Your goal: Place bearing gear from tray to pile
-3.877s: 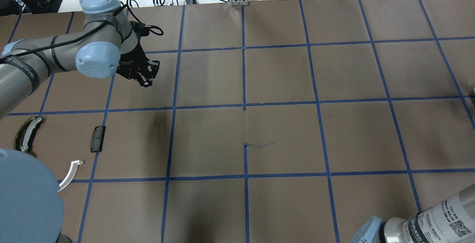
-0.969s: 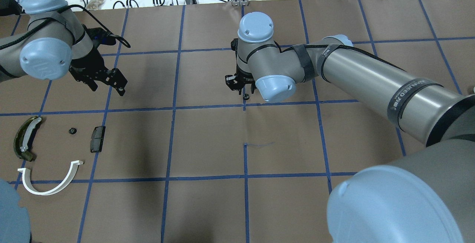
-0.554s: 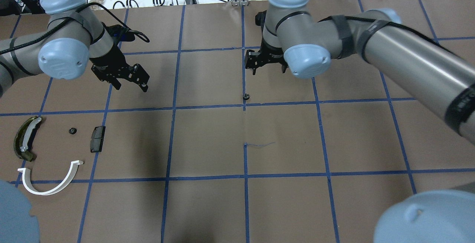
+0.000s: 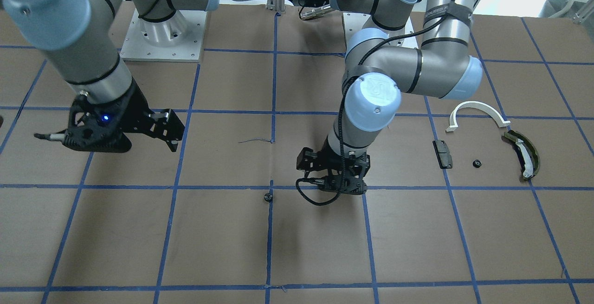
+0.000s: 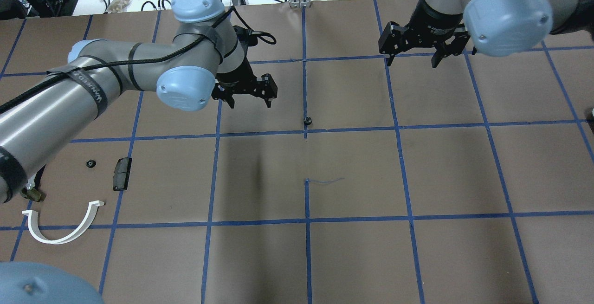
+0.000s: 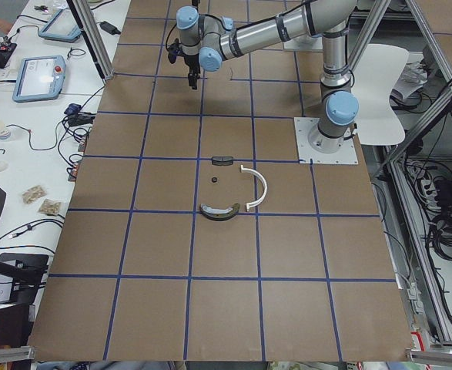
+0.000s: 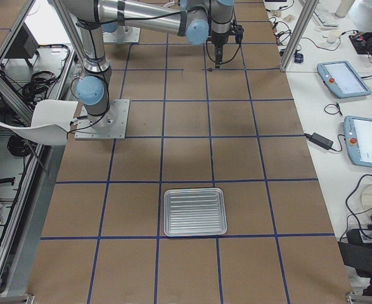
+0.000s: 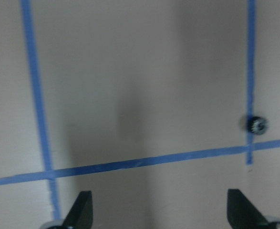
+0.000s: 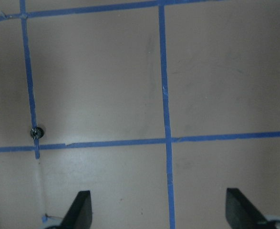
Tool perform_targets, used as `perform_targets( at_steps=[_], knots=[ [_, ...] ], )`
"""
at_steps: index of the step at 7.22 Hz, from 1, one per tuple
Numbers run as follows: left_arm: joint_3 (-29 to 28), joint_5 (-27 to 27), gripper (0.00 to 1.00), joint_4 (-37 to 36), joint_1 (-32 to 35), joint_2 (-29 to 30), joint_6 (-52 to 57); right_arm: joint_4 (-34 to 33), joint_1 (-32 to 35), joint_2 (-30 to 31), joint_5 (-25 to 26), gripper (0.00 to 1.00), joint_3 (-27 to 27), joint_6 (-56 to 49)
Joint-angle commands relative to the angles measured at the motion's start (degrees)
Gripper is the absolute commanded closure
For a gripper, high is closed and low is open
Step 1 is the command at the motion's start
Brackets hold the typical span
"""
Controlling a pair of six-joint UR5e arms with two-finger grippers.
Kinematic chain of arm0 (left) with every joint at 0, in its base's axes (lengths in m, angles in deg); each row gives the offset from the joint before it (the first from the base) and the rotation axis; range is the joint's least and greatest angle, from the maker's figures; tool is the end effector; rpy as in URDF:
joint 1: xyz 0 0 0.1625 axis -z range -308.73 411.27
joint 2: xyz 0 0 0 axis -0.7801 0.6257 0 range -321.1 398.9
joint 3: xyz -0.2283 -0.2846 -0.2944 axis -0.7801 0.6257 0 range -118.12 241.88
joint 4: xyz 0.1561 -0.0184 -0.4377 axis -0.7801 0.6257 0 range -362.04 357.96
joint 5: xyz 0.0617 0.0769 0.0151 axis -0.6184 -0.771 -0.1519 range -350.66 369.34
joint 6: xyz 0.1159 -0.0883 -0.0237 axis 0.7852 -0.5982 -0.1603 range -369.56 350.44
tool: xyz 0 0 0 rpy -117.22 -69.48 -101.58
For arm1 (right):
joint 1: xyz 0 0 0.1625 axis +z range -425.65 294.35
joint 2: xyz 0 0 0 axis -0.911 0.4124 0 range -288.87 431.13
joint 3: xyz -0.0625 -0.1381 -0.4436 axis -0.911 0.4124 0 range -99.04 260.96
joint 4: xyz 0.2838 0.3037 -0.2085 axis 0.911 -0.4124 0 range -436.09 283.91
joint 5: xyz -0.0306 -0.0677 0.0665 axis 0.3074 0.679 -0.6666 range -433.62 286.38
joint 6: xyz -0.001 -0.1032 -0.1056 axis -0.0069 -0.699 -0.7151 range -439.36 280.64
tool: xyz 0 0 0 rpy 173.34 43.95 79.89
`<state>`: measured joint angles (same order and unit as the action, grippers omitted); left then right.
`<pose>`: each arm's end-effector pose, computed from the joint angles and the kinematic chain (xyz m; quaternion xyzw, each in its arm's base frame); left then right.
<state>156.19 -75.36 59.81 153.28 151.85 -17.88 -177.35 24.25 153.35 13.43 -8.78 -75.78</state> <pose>-0.2854 -0.6354 0.2446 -0.0325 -0.9984 -0.0006 0.0469 0.1398 -0.6145 0.4280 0.0313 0.9987 -0.0317 0.0267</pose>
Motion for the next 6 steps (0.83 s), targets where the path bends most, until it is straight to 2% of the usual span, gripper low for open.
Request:
perform_targets(
  at_steps=[1,2,3,4,6],
  knots=[
    [-5.6,-0.7,0.0,-3.0,9.4,6.2,-13.8,7.1,-0.1,2.8,0.3,0.0,4.9,3.0],
    [-7.2,-1.4,0.02,-3.3,10.2,8.5,-15.7,9.0,0.3,0.3,0.5,0.0,6.8,4.0],
    [-7.5,-4.6,0.02,-4.9,10.5,10.9,-16.6,9.6,0.4,0.0,2.5,0.0,6.0,2.9],
    [-7.6,-5.0,0.02,-5.9,12.0,12.0,-19.1,9.6,0.3,-0.1,6.7,0.0,4.2,0.2],
    [-7.2,-6.8,0.02,-6.0,12.0,11.8,-19.0,7.0,0.4,1.4,6.1,0.0,1.9,-0.3]
  ],
)
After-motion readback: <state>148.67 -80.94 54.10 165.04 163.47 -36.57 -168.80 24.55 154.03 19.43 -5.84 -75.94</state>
